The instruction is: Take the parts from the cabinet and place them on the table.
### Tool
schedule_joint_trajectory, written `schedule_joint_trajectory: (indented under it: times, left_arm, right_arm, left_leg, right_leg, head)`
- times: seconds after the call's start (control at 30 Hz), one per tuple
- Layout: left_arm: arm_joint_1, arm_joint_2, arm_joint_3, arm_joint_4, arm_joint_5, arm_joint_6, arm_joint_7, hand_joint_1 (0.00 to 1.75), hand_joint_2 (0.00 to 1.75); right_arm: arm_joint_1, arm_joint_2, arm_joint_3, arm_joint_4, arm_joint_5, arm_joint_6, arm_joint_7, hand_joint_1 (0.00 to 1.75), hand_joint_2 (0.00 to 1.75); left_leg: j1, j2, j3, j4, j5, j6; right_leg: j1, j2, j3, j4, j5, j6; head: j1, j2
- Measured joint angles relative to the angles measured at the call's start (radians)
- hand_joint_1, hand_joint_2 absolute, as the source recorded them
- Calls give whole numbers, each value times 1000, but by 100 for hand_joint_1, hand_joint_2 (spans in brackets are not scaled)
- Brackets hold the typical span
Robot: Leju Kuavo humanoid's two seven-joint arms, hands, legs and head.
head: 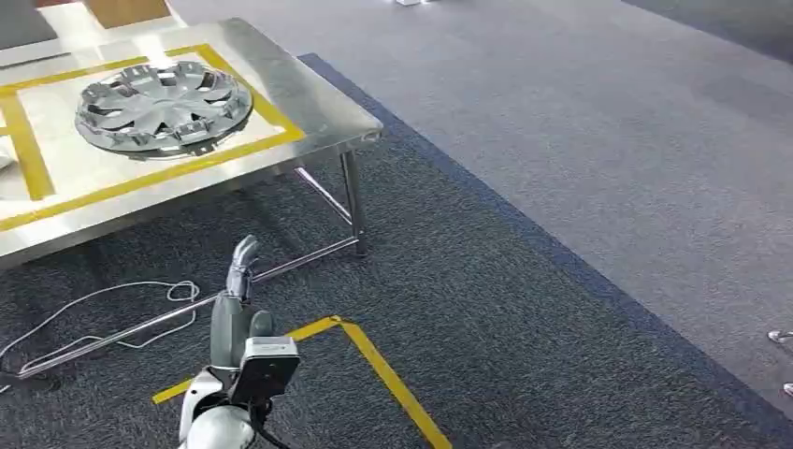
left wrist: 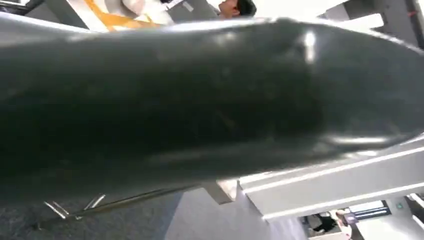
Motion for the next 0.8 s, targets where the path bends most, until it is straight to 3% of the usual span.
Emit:
schedule_joint_trajectory:
  times: [0.03, 0.07, 0.13, 0.17, 0.2, 0.23, 0.3, 0.33, 0.37, 0.47, 0.5, 0.53, 0.6, 0.67, 0.7, 0.73, 0.8]
  left_arm:
    - [-1, -2, 0, 0, 0, -5, 0, 0, 0]
    - [-3, -3, -2, 0, 0, -9, 0, 0, 0]
    - [-6, -5, -6, 5, 0, -16, 1, 0, 0]
    - [-8, -5, -11, 9, 0, -18, 2, 0, 0]
    - [-10, -5, -15, 11, 0, -19, 3, 0, 0]
    - [-12, -5, -18, 13, -1, -20, 3, 0, 0]
    - [-17, -10, -20, 16, -2, -21, 3, 0, 0]
    - [-20, -10, -21, 16, -3, -22, 3, 0, 0]
    - [-21, -11, -22, 16, -3, -22, 3, 0, 0]
    - [-22, -11, -24, 19, -3, -22, 3, 0, 0]
    - [-24, -13, -24, 19, -3, -22, 3, 0, 0]
    - [-25, -13, -24, 19, -3, -22, 3, 0, 0]
    - [-27, -11, -24, 19, -6, -22, 3, 0, 0]
    - [-26, -7, -24, 23, -6, -22, 3, 0, 0]
    - [-26, -6, -24, 25, -6, -22, 3, 0, 0]
    - [-26, -5, -24, 27, -6, -22, 3, 0, 0]
    - [-26, -5, -24, 28, -6, -22, 3, 0, 0]
  right_arm:
    - [0, 0, 0, 0, -2, 0, 0, 0, 0]
    - [-1, 0, 0, 0, -5, 0, -1, 0, 0]
    - [-3, -1, -1, 0, -12, 0, -2, 0, 0]
    - [-1, -1, -2, 0, -13, 0, -2, 0, 0]
    - [0, -1, -2, 0, -13, 0, -2, 0, 0]
    - [3, -2, -3, 0, -14, 0, -2, 0, 0]
    - [5, -6, -4, 0, -15, 0, -2, 0, 0]
    - [4, -7, -4, 0, -15, 0, -3, 0, 0]
    - [-1, -8, -5, 0, -15, -1, -3, 0, 0]
    - [1, -9, -5, 0, -15, -2, -6, 0, 0]
    - [1, -10, -6, 0, -15, -2, -6, 0, 0]
    - [4, -10, -6, 0, -15, -3, -7, 0, 0]
    - [0, -12, -6, 0, -15, -4, -8, 0, 0]
    - [-1, -12, -6, 0, -15, -4, -8, 0, 0]
    - [0, -12, -6, 0, -15, -4, -8, 0, 0]
    - [2, -12, -6, 0, -15, -4, -8, 0, 0]
    - [3, -13, -6, 0, -14, -4, -9, 0, 0]
  left_leg:
    - [-2, 11, 1, -1, 2, 6]
    - [-4, 18, -1, -1, 2, 13]
    - [-12, 41, -3, 0, 2, 19]
    - [-16, 51, -4, 0, 2, 20]
    - [-19, 60, -4, 0, 2, 20]
    - [-22, 67, -4, 0, 2, 20]
    - [-26, 81, -2, 0, 2, 20]
    - [-27, 88, -1, 1, 1, 20]
    - [-36, 93, -4, 5, -1, 15]
    - [-32, 113, -4, 4, 3, 7]
    - [-34, 117, -4, 6, 0, 1]
    - [-30, 91, -9, 21, -17, -8]
    - [-22, 56, -56, 136, -93, -20]
    - [-16, 48, -123, 284, -154, -25]
    - [-14, 48, -136, 311, -154, -27]
    - [-12, 48, -127, 294, -130, -27]
    - [-5, 40, -52, 147, -37, -26]
  right_leg:
    - [2, -35, -18, 22, -20, -1]
    - [4, -57, -44, 82, -57, -1]
    - [3, -73, -119, 248, -131, 1]
    - [3, -76, -147, 309, -150, 2]
    - [3, -77, -150, 318, -144, 1]
    - [4, -77, -131, 285, -119, -1]
    - [9, -94, -30, 103, -35, -12]
    - [15, -126, 16, 21, -21, -18]
    - [22, -138, 30, 2, -28, -21]
    - [24, -112, 21, 3, -19, -28]
    - [19, -104, 23, -4, -13, -36]
    - [15, -99, 25, -7, -8, -39]
    - [13, -86, 23, -7, -5, -46]
    - [13, -70, 19, -6, -3, -47]
    - [13, -61, 18, -6, -3, -47]
    - [12, -53, 18, -6, -2, -46]
    - [11, -31, 20, -4, -1, -43]
  head:
    - [2, 0]
    - [10, 0]
    - [11, 0]
    - [12, 0]
    - [11, 0]
    - [11, 0]
    - [11, 0]
    - [12, 0]
    - [11, 0]
    - [10, 0]
    - [11, 0]
    - [11, 0]
    - [8, 0]
    - [9, 0]
    - [8, 0]
    - [9, 0]
    - [9, 0]
